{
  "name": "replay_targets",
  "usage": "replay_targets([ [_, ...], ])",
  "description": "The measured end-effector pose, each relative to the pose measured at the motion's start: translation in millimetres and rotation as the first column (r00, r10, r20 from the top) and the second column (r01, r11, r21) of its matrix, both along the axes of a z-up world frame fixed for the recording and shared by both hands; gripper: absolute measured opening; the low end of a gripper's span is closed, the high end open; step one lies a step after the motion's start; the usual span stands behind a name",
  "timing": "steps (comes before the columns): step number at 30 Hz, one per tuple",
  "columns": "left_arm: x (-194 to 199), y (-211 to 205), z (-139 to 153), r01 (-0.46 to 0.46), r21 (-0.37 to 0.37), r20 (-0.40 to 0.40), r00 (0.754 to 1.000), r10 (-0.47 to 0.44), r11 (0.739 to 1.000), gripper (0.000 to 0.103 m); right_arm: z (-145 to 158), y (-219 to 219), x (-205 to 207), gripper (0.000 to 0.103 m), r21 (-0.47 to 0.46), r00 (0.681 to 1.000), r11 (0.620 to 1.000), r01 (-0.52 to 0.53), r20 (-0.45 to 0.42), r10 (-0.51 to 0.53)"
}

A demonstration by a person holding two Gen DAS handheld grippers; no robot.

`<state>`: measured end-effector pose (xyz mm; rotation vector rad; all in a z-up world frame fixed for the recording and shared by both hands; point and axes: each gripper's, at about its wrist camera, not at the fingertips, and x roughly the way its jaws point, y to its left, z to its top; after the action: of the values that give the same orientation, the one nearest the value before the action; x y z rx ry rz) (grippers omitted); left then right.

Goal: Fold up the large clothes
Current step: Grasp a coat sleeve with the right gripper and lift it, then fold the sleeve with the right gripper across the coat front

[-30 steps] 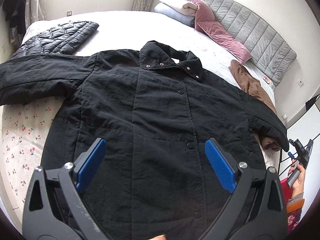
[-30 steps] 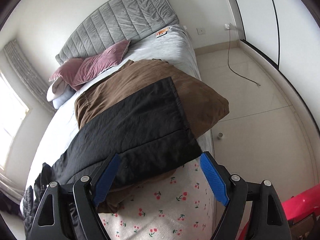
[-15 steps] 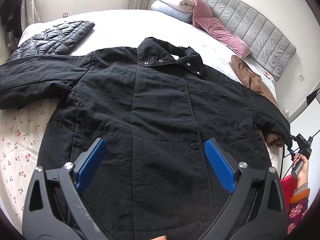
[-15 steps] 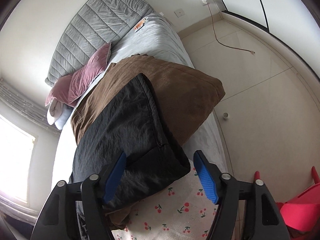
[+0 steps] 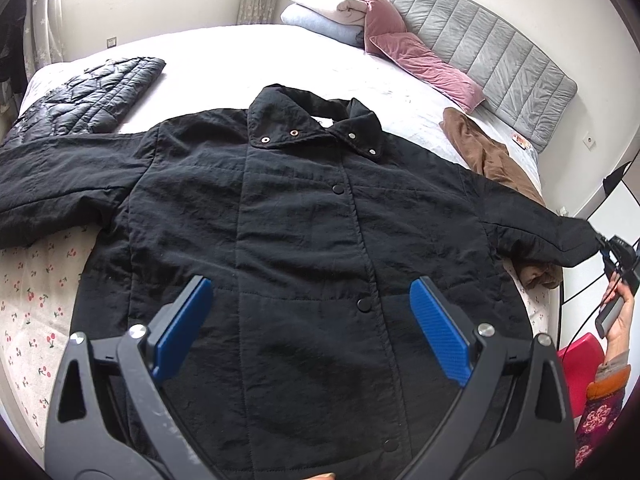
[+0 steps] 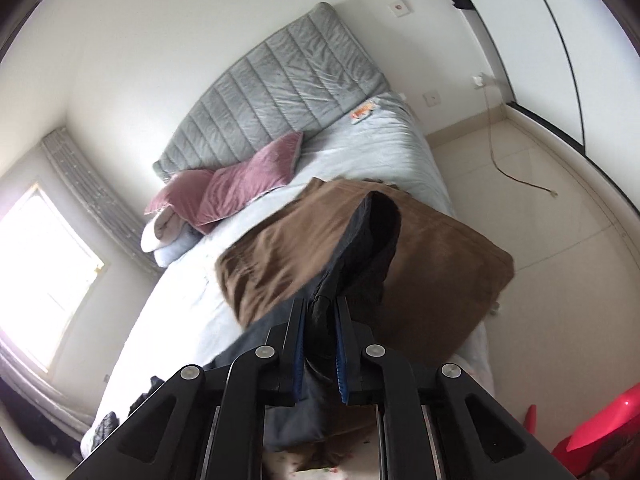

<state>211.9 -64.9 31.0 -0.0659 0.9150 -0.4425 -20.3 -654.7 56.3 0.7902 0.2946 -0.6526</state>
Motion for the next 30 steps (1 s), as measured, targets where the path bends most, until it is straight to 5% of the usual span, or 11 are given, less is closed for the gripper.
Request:
replay_targets([
  [6, 16, -20, 11, 0.035, -0.009, 0.000, 0.999, -0.035, 0.999, 0.099, 64, 69, 74, 0.012, -0.094, 0.967, 0.968, -0.232, 0.089, 0.240],
  [12, 30, -28, 21, 0.072, -0.067, 0.020, 0.997, -0.071, 0.995, 0.099, 91, 161, 159, 0.012, -0.152, 0.865, 0.864, -0.481, 0.077, 0.495],
  [20, 59, -19, 12, 0.070, -0.126, 0.021, 0.997, -0.068, 0.990, 0.099, 60, 270, 245, 0.012, -0.102, 0.670, 0.665, -0.740, -0.010, 0.743],
  [23, 70, -10, 1, 0.043, -0.129, 0.017, 0.999, -0.042, 0.991, 0.099, 34, 291, 268, 0.012, -0.055, 0.629, 0.627, -0.777, -0.051, 0.776],
  [27, 86, -1, -17, 0.021, -0.116, 0.009, 1.000, -0.020, 0.993, 0.099, 4, 307, 285, 0.021, 0.020, 0.524, 0.524, -0.851, -0.038, 0.851],
  [30, 96, -1, -30, 0.020, -0.101, -0.013, 1.000, -0.021, 0.995, 0.099, -2, 287, 270, 0.056, 0.012, 0.556, 0.556, -0.831, 0.012, 0.831],
])
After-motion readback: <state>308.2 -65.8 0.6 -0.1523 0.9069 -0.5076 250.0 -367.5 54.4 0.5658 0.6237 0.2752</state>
